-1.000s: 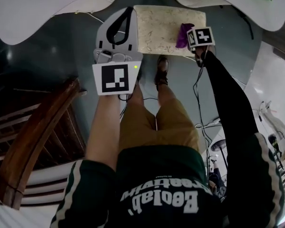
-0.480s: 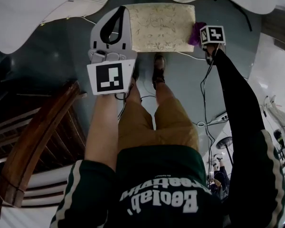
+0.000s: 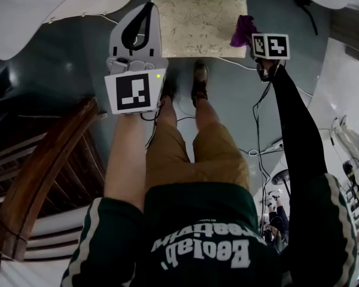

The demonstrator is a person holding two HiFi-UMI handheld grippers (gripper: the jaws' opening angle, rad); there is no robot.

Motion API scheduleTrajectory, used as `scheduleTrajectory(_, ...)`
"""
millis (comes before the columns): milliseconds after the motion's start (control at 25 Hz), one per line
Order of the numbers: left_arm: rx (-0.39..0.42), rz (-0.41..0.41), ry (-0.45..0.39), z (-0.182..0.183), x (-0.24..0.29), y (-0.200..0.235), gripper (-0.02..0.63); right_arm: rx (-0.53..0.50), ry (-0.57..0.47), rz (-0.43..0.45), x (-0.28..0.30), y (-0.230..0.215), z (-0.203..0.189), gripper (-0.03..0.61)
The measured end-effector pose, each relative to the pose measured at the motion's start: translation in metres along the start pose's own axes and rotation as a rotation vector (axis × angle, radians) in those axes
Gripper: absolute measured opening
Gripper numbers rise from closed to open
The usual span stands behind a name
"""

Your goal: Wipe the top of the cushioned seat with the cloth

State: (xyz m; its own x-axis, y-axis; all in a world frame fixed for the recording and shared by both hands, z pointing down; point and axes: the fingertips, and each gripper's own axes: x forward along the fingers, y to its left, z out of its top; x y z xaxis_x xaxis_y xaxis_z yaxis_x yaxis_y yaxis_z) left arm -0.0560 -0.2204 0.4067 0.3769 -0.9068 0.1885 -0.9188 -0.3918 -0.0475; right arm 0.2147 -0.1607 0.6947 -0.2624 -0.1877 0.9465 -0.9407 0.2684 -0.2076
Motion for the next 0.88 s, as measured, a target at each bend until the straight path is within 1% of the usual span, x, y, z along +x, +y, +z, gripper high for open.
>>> scheduleTrajectory(160,0.010,-0.011,-0.006,-0.004,-0.019,0.008,0.017,-0.055,-0.067,0.107,-0.008,0.083,0.008,0.100)
scheduleTrajectory(280,0.034,-0.027,0.005,-0.011,-0.034,0.012,0.017,-0.084,-0.100,0.179,-0.001,0.148,0.005,0.100)
scheduleTrajectory(360,0.060,-0.035,0.009,-0.014,-0.042,0.020,0.017,-0.082,-0.098,0.211,0.012,0.188,0.000,0.100)
scheduleTrajectory(520,0.027,-0.017,0.006,-0.018,-0.062,0.038,0.017,-0.081,-0.045,0.250,0.042,0.258,-0.017,0.100)
scheduleTrajectory(600,0.005,-0.008,0.021,-0.023,-0.071,0.047,0.017,-0.076,0.000,0.252,0.059,0.283,-0.026,0.100)
scheduleTrajectory(680,-0.007,-0.003,0.035,-0.030,-0.077,0.056,0.017,-0.079,0.034,0.231,0.074,0.302,-0.029,0.101)
scheduleTrajectory(760,-0.010,-0.001,0.043,-0.035,-0.080,0.064,0.017,-0.083,0.059,0.190,0.086,0.308,-0.030,0.101)
scheduleTrajectory(880,-0.010,0.001,0.051,-0.040,-0.083,0.071,0.017,-0.066,0.098,0.150,0.102,0.304,-0.033,0.103)
